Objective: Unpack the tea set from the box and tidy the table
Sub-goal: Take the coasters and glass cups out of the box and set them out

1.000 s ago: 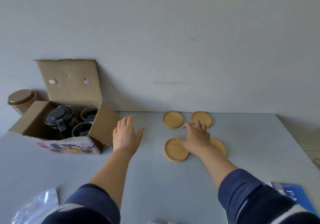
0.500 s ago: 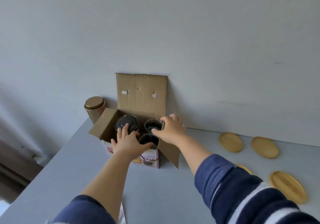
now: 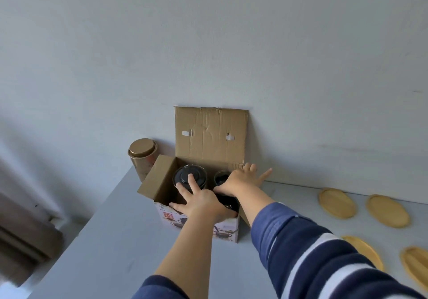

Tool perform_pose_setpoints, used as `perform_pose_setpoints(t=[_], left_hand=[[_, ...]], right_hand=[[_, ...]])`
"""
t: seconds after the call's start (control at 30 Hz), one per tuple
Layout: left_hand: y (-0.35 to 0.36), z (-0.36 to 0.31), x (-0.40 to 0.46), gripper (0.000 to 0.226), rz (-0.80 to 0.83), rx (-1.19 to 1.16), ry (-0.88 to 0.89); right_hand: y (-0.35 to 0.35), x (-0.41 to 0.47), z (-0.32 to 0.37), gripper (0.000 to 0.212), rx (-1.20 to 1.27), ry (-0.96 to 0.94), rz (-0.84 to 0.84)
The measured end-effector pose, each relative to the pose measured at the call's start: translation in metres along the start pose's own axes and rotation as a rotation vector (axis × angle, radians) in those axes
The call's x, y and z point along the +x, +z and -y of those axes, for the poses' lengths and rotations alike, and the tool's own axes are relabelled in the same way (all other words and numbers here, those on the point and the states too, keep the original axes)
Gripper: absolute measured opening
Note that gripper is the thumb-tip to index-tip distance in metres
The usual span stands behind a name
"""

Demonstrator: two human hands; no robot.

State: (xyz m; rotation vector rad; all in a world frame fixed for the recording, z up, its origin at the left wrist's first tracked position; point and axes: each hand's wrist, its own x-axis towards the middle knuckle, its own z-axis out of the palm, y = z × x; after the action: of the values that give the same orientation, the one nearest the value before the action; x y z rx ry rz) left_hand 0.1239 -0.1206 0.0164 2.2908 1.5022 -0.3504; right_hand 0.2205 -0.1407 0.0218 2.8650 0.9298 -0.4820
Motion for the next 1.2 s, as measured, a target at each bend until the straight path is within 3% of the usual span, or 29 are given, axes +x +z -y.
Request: perform_pose_setpoints(t=[0.27,0.4,0.53,0.83,1.2], left_hand=[[0.008,0.014,-0.005,0.084,-0.082,-0.036,0.114],[0.009,0.016,-0.01,0.085,-0.166,-0.113,0.142],[-0.007,0.018,-0.014,0.092,-0.256,-0.171,0.175],[-0.028,-0.068,-0.045,0.082,-0.283,-0.411,0.411],[0.072,-0.211,-0.041,0.08,-0.068,-0.469,0.515]], right_hand=[[-0.006,-0.012,-0.006,0.103,0.371,-0.057,-0.192],[-0.031,-0.023,-0.027,0.093,0.795,-0.093,-0.16],[-0.05,-0.033,-0.057,0.08,1.043,-0.061,-0.176],[-0.045,-0.041,-0.187,0.071,1.047,0.064,-0.374],[0.012,-0.008,-0.335,0.08,1.0,0.376,-0.418]])
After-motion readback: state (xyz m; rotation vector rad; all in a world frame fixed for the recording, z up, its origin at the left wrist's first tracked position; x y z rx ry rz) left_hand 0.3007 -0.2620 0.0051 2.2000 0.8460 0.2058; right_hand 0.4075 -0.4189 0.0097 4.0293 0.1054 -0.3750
